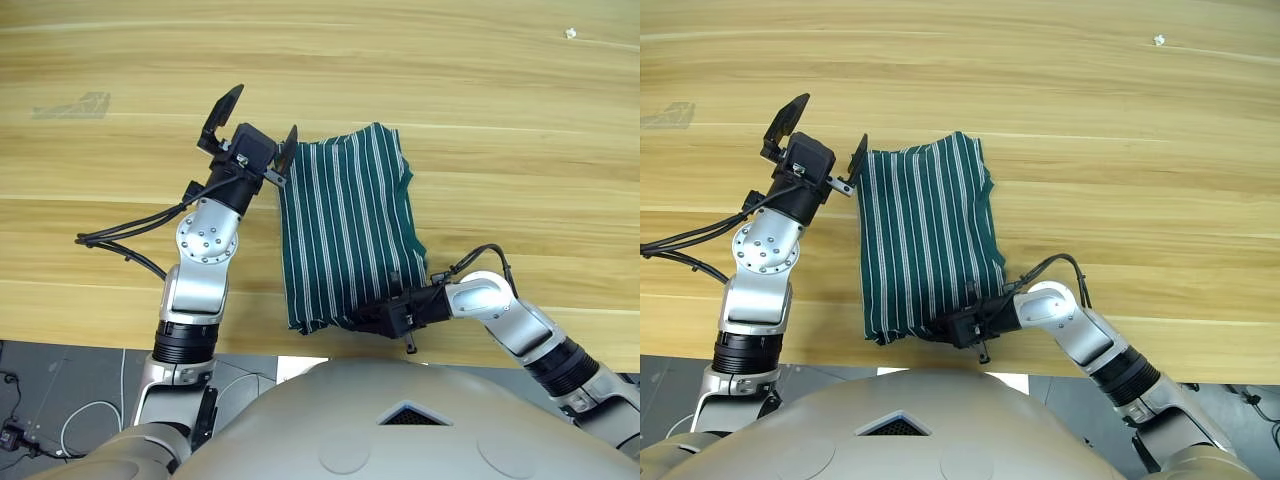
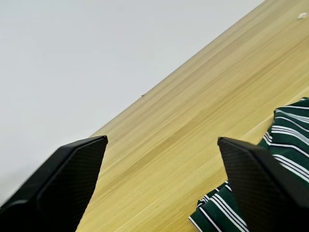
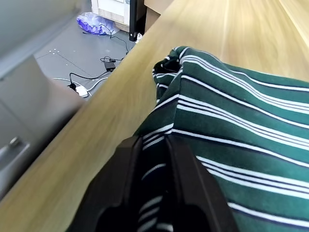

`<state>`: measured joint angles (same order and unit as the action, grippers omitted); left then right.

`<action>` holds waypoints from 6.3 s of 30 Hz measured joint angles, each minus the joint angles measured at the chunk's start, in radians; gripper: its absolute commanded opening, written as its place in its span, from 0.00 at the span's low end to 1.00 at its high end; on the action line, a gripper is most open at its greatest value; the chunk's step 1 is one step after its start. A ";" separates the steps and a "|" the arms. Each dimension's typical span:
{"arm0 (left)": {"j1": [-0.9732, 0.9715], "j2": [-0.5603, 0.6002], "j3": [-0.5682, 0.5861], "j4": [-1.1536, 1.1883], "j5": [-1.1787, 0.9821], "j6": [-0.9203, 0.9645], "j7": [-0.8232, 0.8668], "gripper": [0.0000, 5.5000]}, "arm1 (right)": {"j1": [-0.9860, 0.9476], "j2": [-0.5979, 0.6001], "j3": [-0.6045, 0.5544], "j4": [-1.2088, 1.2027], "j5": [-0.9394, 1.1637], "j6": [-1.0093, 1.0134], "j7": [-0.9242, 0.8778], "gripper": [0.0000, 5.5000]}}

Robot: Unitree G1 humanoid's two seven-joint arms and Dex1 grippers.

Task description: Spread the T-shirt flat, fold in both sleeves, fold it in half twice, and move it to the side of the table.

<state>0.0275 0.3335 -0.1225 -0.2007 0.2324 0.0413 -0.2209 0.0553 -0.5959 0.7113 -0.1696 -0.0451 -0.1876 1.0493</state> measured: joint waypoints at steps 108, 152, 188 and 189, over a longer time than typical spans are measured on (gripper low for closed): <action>0.908 0.794 0.279 -0.577 -0.529 -0.252 -0.753 0.02 | 0.154 -0.476 -0.427 -0.235 0.611 0.105 0.072 0.00; -0.015 0.361 0.108 0.217 -0.386 -0.219 -0.630 0.02 | -0.571 0.247 -0.465 0.821 0.138 -0.145 -0.067 0.00; -0.150 0.174 0.207 0.513 -0.156 -0.070 -0.012 0.77 | -0.534 0.415 -0.546 0.846 0.093 -0.232 -0.263 0.28; -0.149 0.167 0.240 0.489 -0.157 -0.078 0.032 0.77 | -0.534 0.429 -0.540 0.817 0.094 -0.223 -0.261 0.28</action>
<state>-0.1211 0.5008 0.1176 0.2880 0.0753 -0.0363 -0.1886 -0.4790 -0.1674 0.1713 0.6470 0.0488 -0.4104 0.7880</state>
